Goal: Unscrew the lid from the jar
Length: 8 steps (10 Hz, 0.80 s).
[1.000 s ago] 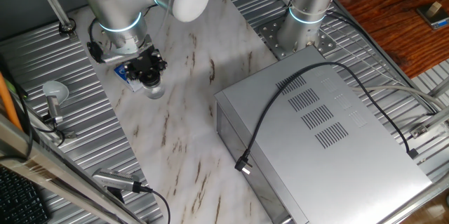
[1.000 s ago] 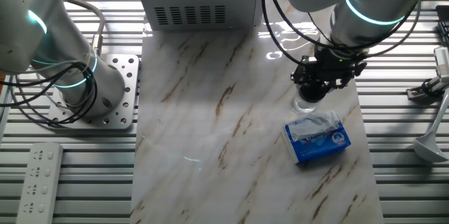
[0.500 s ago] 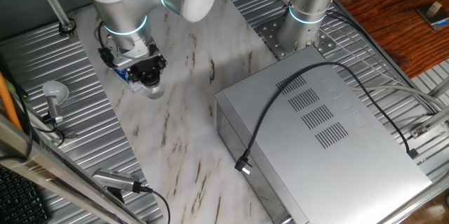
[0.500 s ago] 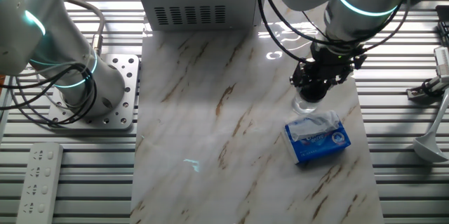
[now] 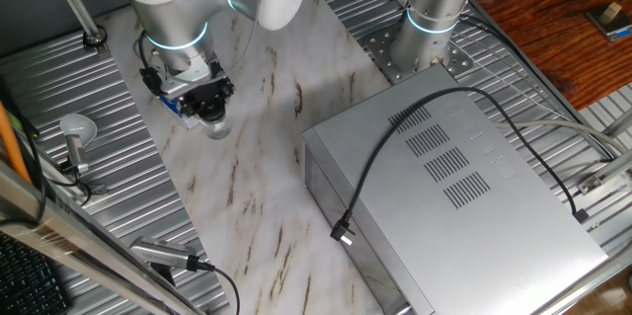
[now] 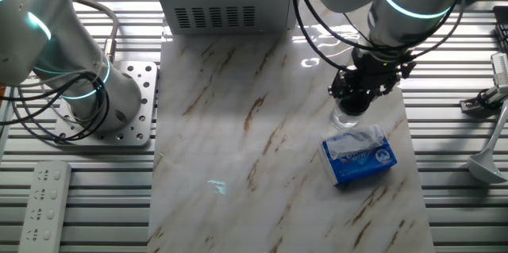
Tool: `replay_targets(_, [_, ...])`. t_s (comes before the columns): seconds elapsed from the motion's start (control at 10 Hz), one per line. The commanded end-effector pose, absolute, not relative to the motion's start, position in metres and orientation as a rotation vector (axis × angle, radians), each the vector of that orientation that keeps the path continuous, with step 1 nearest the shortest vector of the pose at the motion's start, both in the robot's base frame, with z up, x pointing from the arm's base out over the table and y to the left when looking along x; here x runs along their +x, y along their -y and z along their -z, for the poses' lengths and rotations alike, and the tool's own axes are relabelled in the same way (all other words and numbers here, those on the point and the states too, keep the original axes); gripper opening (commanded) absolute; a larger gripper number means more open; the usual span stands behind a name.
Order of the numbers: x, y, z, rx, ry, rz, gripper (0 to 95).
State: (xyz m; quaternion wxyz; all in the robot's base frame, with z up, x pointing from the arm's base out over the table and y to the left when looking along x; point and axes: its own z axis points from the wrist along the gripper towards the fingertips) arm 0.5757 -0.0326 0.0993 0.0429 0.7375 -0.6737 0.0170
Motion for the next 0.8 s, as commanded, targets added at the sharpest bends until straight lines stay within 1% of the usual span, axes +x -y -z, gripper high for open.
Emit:
replay_targets(0.1, [0.576, 0.0319, -0.0986, 2.262, 2.055, -0.049, 57.0])
replay_targets(0.2, [0.576, 0.0319, -0.0988, 2.26, 2.053, -0.046, 57.0])
replay_targets(0.3, [0.576, 0.0319, -0.0994, 2.258, 2.052, -0.045, 76.0])
replay_targets(0.5, [0.5761, 0.0318, -0.0997, 2.26, 2.055, -0.041, 76.0])
replay_targets(0.6, [0.5761, 0.0318, -0.0997, 2.259, 2.056, -0.041, 95.0])
replay_targets(0.8, [0.5763, 0.0317, -0.101, 2.244, 2.077, -0.03, 95.0])
